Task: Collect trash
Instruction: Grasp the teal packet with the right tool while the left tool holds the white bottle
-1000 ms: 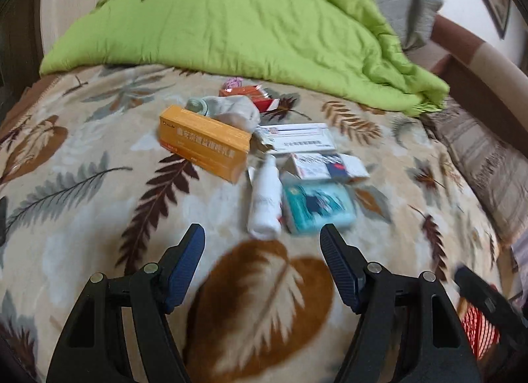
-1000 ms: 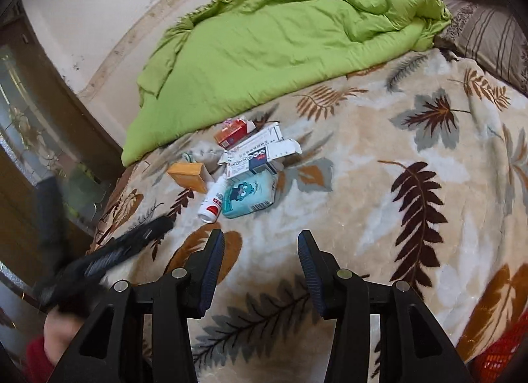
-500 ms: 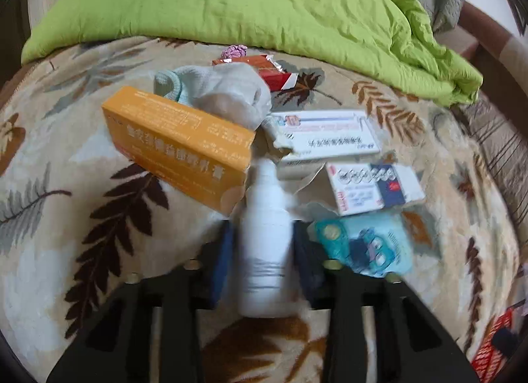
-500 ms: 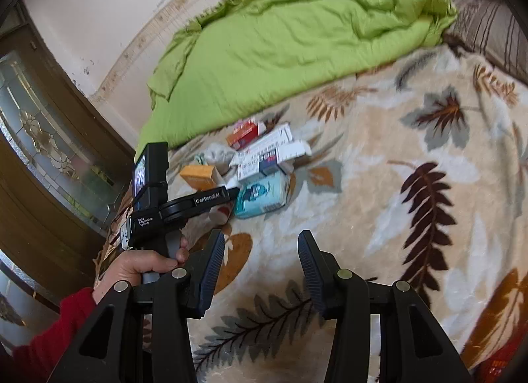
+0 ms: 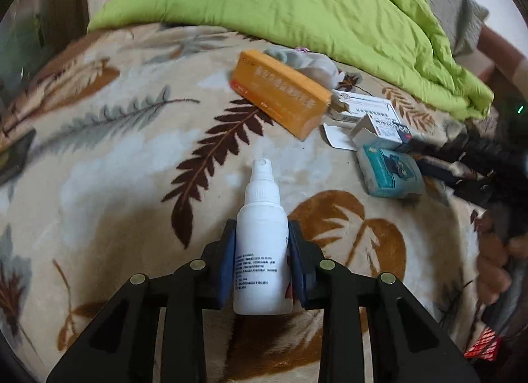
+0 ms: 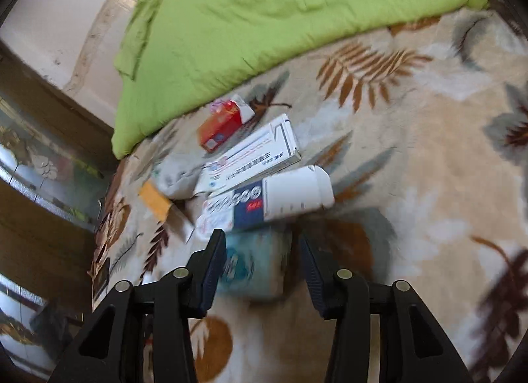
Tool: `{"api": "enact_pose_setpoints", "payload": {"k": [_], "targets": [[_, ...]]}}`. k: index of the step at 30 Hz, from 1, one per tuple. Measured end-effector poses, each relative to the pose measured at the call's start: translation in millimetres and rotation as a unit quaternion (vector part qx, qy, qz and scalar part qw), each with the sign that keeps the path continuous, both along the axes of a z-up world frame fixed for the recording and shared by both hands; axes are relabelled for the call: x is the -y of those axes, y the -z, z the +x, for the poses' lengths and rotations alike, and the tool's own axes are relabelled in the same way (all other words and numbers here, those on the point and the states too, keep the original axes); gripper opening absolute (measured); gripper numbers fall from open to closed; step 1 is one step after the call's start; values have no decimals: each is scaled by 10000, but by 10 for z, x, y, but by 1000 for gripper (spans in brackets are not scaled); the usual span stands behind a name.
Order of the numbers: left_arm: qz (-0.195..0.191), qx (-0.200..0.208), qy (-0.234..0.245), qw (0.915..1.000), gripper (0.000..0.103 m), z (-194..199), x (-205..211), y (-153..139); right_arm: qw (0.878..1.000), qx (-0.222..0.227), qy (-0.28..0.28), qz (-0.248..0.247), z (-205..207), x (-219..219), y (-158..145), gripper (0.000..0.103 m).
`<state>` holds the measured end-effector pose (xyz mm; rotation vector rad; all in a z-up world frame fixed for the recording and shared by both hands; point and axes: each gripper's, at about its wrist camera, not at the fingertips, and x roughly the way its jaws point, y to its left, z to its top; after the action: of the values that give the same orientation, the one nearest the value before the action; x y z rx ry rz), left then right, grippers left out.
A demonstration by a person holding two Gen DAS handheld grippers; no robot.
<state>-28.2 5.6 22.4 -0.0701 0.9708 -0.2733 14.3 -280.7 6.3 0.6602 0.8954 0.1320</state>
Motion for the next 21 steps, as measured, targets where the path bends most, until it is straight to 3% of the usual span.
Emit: {"api": "enact_pose_setpoints", "payload": {"k": [2,5,10,12,14,18,21], "targets": [[77,52,25,10000,29,10,15,3,9997,-203,-97,-16,67,-76,132,40],[1,45,-23,10000,29,32,-2,17,9977,-297,-484,373,-41,-222,185,40],[-94,6,-34,9999,29,65,-33,20,9848,-286,-1587,649,-362,-586,33,40],[-98,8,-20,9999,29,60,-37,22,9859,-175,-1638,286,-416,-640,-73,42],[-93,9,-23,10000,29,60,-41,27,9864,8,-1587,-426,-383,-693,-185,57],[-128,11,-38,9999,30,53,-44,40,9796,239,-1509,-1303,-231,-817,-265,66],[-117,19,-27,9999,30,58,-59,43,9765,163,-1485,-1553,-18,-888,-168,69]]}}
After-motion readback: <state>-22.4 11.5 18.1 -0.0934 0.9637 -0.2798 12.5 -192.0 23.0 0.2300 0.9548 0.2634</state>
